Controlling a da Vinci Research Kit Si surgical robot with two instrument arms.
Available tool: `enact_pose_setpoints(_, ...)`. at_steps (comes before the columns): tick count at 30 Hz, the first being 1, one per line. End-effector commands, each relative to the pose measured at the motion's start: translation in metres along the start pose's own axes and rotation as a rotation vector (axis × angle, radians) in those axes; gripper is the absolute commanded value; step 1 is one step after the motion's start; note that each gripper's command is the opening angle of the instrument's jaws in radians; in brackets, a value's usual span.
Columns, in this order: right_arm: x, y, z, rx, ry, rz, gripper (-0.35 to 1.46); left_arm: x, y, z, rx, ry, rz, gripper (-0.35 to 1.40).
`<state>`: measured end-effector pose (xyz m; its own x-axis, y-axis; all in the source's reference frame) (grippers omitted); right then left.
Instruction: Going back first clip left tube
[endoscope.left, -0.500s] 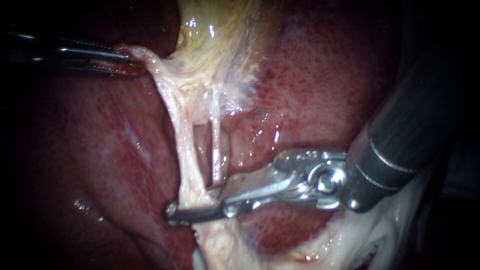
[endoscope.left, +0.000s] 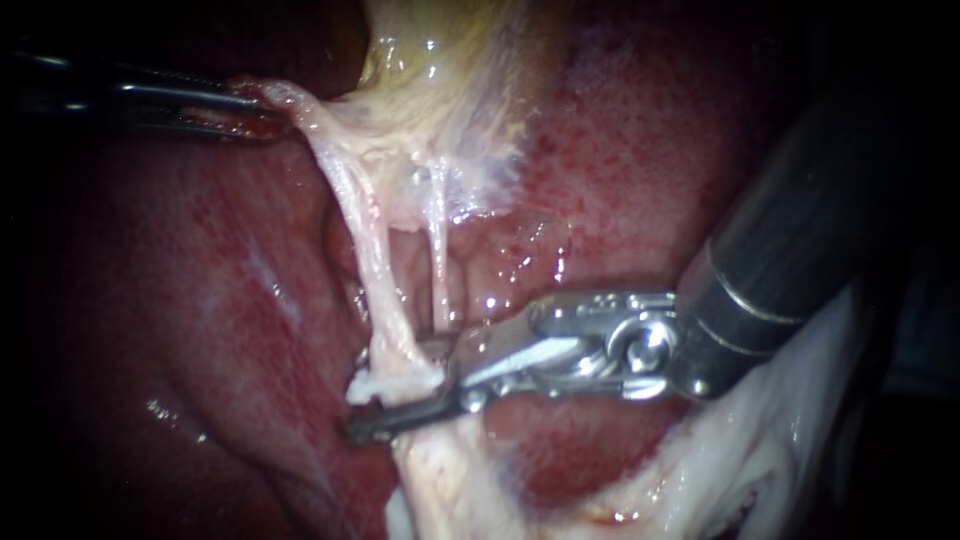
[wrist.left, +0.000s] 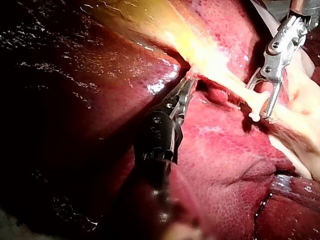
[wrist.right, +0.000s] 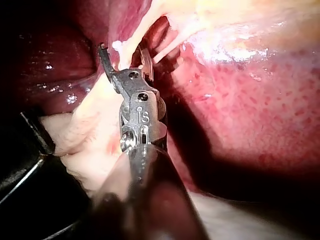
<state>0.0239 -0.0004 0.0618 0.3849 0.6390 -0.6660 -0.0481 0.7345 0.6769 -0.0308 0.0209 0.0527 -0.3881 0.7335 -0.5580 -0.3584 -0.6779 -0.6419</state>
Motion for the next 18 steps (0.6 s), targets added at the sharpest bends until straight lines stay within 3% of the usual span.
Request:
enact_pose_setpoints(1, -0.0002, 0.0003, -0.0004, -0.017, 0.004, -0.026, 0.49, 0.0, 0.0, 0.0, 0.0, 0.0, 0.0, -0.35)
enact_pose_setpoints(6, -0.0007, 0.0003, -0.0026, -0.053, 0.009, -0.106, 0.49, 0.0, 0.0, -0.0002, -0.001, 0.0, 0.0, -0.35)
enact_pose_setpoints(18, -0.0001, -0.001, -0.0131, -0.01, 0.004, -0.257, 0.5, -0.0001, -0.0001, -0.0004, 0.001, 0.0, 0.0, -0.35)
